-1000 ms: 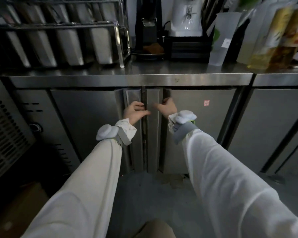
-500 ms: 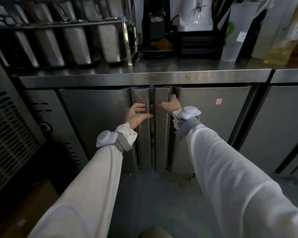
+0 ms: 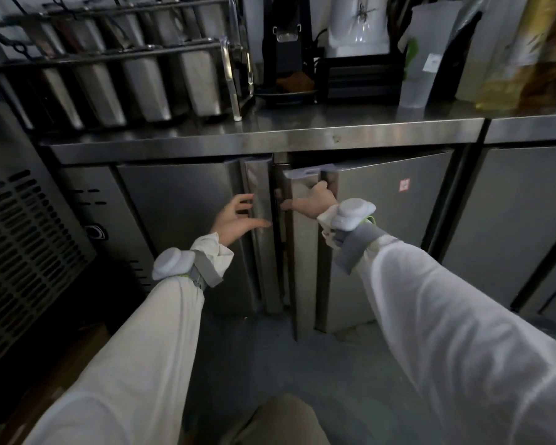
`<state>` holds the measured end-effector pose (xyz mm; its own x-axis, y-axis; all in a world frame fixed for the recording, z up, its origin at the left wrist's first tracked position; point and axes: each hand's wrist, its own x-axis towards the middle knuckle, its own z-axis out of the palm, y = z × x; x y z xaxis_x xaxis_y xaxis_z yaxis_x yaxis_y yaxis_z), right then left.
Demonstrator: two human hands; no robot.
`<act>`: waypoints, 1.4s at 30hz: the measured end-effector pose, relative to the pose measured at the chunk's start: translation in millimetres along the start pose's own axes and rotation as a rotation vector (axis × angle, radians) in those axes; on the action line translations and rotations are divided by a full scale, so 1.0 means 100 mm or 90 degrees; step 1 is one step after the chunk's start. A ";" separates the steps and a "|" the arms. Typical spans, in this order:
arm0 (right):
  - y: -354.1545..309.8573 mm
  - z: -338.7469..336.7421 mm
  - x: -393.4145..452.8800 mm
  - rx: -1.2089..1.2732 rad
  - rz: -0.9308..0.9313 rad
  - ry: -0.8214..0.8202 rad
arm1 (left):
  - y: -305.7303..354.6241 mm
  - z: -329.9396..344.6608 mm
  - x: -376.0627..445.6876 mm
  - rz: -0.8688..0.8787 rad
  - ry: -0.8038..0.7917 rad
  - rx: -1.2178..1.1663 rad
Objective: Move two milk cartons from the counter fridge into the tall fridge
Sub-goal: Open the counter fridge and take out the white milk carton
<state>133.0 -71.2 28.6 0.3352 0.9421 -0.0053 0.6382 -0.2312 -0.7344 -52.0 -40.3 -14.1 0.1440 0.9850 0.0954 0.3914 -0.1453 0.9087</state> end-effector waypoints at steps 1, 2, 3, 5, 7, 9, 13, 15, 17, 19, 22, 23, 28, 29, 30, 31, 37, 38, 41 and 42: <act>0.02 -0.08 -0.05 0.001 -0.010 -0.015 | 0.02 0.01 -0.06 0.008 0.000 0.007; 0.04 -0.15 -0.09 -0.003 -0.024 -0.024 | 0.05 0.03 -0.12 0.016 0.001 0.009; 0.05 -0.23 -0.16 -0.016 -0.042 -0.030 | 0.08 0.05 -0.18 0.023 0.007 0.012; 0.12 -0.35 -0.31 -0.027 -0.076 -0.020 | 0.14 0.10 -0.31 0.031 0.021 0.017; 0.19 -0.46 -0.45 -0.028 -0.120 0.019 | 0.19 0.15 -0.41 0.029 0.027 0.016; 0.25 -0.55 -0.59 -0.054 -0.141 0.067 | 0.24 0.20 -0.52 0.027 0.023 0.019; 0.32 -0.64 -0.84 -0.139 -0.231 0.236 | 0.35 0.31 -0.70 0.033 0.022 0.024; 0.30 -0.68 -0.89 -0.189 -0.301 0.311 | 0.39 0.33 -0.76 0.033 0.027 0.023; 0.26 -0.76 -0.95 -0.271 -0.370 0.291 | 0.42 0.35 -0.82 0.036 0.032 0.021; 0.24 -0.85 -1.02 -0.354 -0.418 0.220 | 0.47 0.38 -0.90 0.043 0.025 0.023; 0.23 -0.95 -1.14 -0.373 -0.402 0.166 | 0.54 0.41 -1.01 0.052 0.017 0.027; 0.24 -0.98 -1.17 -0.367 -0.392 0.168 | 0.56 0.42 -1.04 0.053 0.015 0.028; 0.23 -1.10 -1.27 -0.408 -0.354 0.191 | 0.64 0.43 -1.16 0.060 0.017 0.020; 0.20 -1.12 -1.28 -0.437 -0.338 0.186 | 0.65 0.44 -1.18 0.060 0.016 0.019; 0.17 -1.13 -1.30 -0.467 -0.319 0.175 | 0.64 0.43 -1.20 0.057 0.017 0.018; 0.13 -1.14 -1.32 -0.495 -0.300 0.160 | 0.64 0.43 -1.22 0.055 0.018 0.018; 0.21 -0.85 -1.33 -0.570 -0.221 0.041 | 0.63 0.46 -1.26 0.040 0.024 0.022; 0.27 -0.76 -1.32 -0.536 -0.226 0.038 | 0.62 0.48 -1.26 0.035 0.023 0.022; 0.48 -0.58 -1.29 -0.438 -0.217 0.021 | 0.62 0.56 -1.27 0.023 0.023 0.027; 0.56 -0.55 -1.26 -0.411 -0.201 0.013 | 0.61 0.60 -1.26 0.022 0.027 0.028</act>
<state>164.4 -216.1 25.1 0.0754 0.9845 0.1582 0.9872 -0.0514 -0.1507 8.3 -178.8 4.6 0.1199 0.9823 0.1442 0.4262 -0.1821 0.8861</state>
